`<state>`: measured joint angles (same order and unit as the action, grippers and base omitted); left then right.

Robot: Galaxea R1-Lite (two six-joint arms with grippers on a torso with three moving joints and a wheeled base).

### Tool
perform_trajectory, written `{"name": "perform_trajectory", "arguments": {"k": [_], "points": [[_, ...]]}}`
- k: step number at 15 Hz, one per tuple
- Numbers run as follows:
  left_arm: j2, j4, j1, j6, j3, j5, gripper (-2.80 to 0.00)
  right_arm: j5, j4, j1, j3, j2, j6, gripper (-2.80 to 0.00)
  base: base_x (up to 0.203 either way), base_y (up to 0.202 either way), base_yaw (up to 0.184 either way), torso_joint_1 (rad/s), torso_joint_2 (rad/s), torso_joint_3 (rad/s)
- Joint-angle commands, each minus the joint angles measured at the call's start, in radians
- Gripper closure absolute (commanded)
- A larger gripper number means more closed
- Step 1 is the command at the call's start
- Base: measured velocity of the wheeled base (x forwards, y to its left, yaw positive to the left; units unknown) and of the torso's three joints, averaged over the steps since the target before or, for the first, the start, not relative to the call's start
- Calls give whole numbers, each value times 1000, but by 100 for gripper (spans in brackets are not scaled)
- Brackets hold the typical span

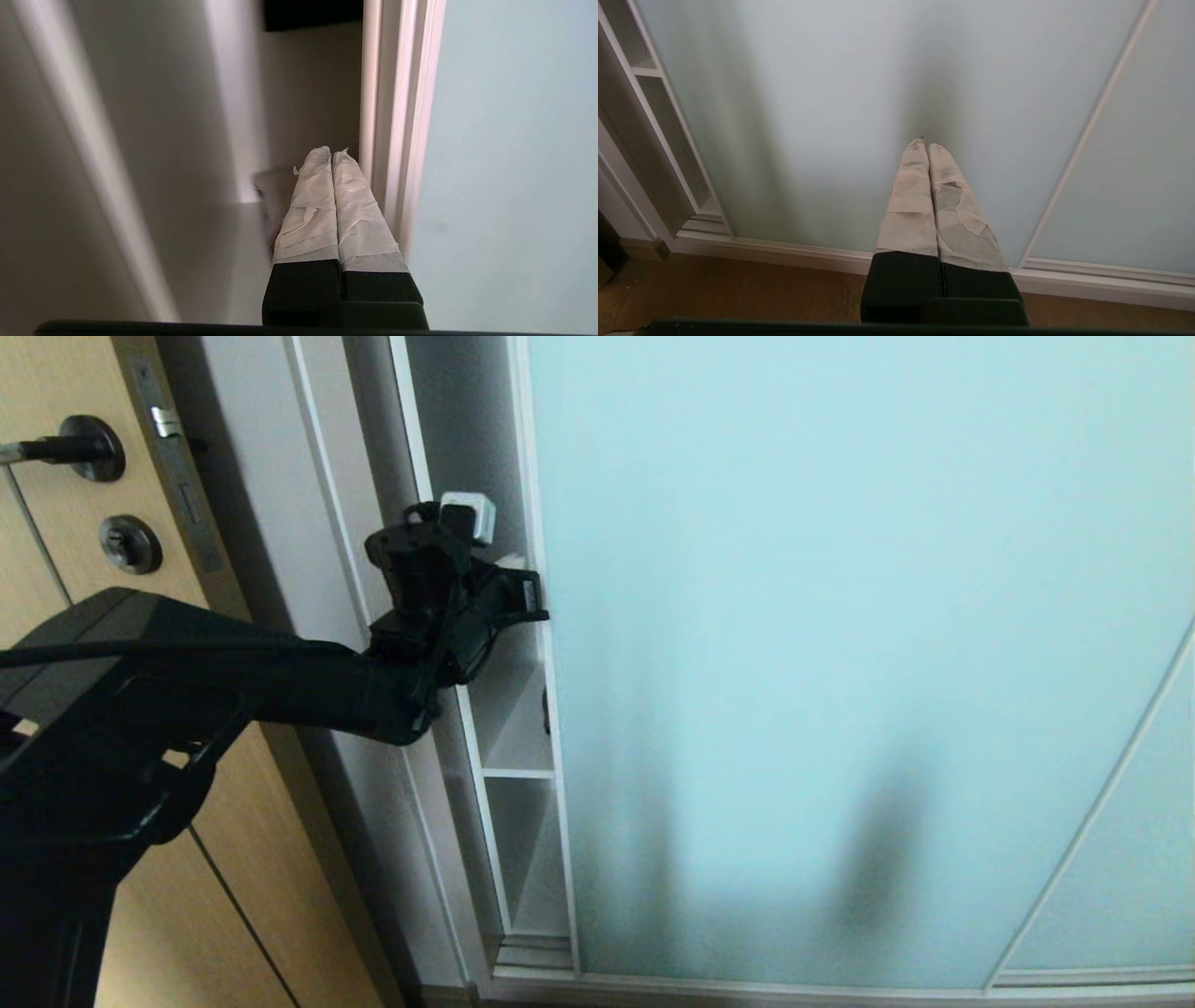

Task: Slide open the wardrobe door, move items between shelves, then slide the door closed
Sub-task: Open the door

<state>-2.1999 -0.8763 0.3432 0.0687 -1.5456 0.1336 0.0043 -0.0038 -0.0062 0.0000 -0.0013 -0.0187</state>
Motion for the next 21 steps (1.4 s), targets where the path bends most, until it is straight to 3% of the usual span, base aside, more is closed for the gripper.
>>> {"name": "perform_trajectory", "arguments": {"k": [1, 13, 18, 21], "points": [[-6, -18, 58, 0, 8, 4, 0, 0, -1, 0, 1, 1, -1, 0, 0, 0, 0, 0, 0, 0], [-74, -40, 324, 20, -48, 30, 0, 0, -1, 0, 0, 1, 0, 0, 0, 0, 0, 0, 0, 0], [-146, -63, 392, 22, -85, 49, 0, 0, -1, 0, 0, 1, 0, 0, 0, 0, 0, 0, 0, 0], [-111, -111, 393, 25, -74, 95, 0, 0, -1, 0, 0, 1, 0, 0, 0, 0, 0, 0, 0, 0]]}}
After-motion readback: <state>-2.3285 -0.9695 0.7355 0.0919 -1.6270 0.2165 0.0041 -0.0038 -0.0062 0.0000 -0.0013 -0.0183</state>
